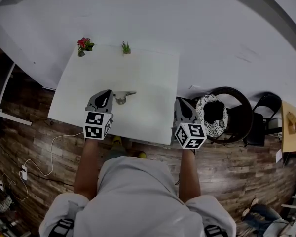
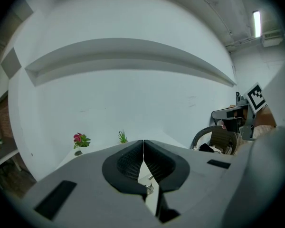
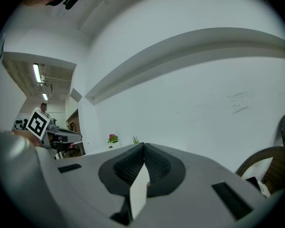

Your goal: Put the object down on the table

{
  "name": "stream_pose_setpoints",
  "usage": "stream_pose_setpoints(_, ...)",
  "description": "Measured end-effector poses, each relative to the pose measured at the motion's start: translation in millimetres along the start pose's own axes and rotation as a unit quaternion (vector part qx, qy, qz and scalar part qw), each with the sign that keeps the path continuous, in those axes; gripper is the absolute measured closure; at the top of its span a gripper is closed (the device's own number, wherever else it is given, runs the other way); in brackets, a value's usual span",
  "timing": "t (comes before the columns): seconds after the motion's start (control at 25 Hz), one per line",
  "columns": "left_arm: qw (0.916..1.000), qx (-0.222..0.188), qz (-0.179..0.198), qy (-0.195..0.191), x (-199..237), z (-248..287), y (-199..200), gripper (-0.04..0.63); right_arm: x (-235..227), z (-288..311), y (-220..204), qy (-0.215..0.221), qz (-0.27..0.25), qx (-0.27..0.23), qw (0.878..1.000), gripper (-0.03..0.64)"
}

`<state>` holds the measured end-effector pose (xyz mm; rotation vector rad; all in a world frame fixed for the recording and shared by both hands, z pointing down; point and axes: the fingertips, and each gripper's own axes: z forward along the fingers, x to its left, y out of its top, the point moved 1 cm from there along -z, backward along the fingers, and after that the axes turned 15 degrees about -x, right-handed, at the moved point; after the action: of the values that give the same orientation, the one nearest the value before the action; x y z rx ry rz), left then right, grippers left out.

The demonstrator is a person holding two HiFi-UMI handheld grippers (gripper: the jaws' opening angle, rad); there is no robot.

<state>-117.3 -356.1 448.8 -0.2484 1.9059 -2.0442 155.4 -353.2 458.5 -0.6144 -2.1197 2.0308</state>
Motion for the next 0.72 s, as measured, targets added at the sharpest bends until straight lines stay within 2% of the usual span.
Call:
stream_pose_setpoints(0.12, 0.9999, -0.011, 0.012, 0.004, -1.1, -2.6, 7.8, 0.575, -2.6, -1.7, 3.0, -0.002, -0.002, -0.003, 1.0, 0.609)
stream_pose_setpoints(0.4, 0.9987, -0.041, 0.0, 0.03, 3.4, -13.5, 24.0, 0.575, -11.0, -12.1, 4.9, -0.01, -0.001, -0.007, 1.0, 0.609)
stream_pose_setpoints(0.72, 0.9968, -0.067, 0.008, 0.043, 5.3, -24.9, 38.4, 0.575, -16.7, -19.8, 10.9, -0.019, -0.01, -0.008, 1.0, 0.611)
